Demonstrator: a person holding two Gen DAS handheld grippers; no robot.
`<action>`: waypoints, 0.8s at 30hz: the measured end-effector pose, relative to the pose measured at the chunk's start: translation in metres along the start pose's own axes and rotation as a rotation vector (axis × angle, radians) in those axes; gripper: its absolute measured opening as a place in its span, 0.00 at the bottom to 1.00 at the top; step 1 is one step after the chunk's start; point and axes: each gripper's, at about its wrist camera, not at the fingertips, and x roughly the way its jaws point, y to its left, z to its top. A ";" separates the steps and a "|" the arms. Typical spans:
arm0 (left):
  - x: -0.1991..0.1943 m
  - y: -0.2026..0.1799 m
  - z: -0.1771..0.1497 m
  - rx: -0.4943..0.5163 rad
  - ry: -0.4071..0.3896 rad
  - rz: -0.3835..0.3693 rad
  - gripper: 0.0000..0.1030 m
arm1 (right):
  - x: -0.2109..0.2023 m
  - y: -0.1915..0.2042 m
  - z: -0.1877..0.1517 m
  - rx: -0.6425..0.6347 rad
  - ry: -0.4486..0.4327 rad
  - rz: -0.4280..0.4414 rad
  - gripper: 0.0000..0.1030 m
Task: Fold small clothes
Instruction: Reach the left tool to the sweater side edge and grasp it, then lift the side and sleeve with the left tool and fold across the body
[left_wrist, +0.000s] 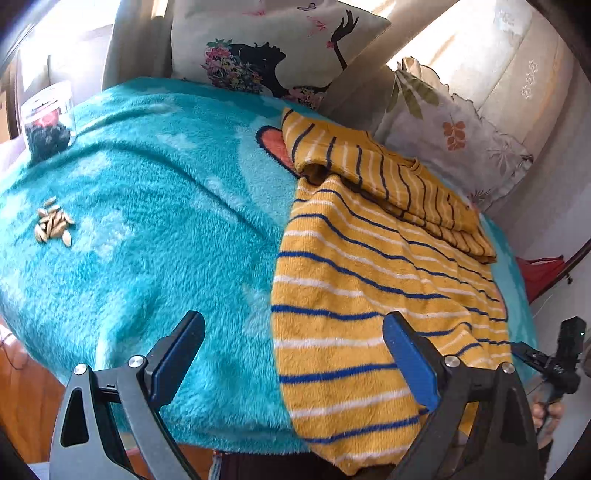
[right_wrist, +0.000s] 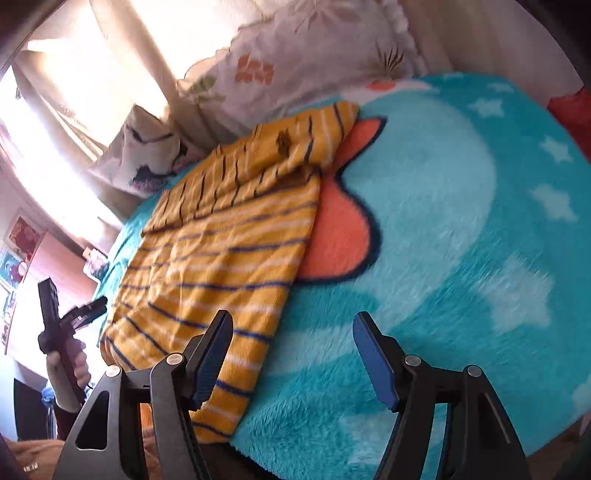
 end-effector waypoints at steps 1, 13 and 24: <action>0.001 0.002 -0.005 -0.009 0.013 -0.035 0.94 | -0.002 0.007 -0.005 -0.023 -0.050 -0.001 0.70; 0.014 -0.049 -0.053 0.039 0.023 -0.291 0.93 | 0.012 0.045 -0.048 0.024 0.003 0.345 0.70; 0.001 -0.016 -0.063 -0.133 0.021 -0.247 0.27 | 0.005 0.040 -0.089 0.131 -0.040 0.393 0.48</action>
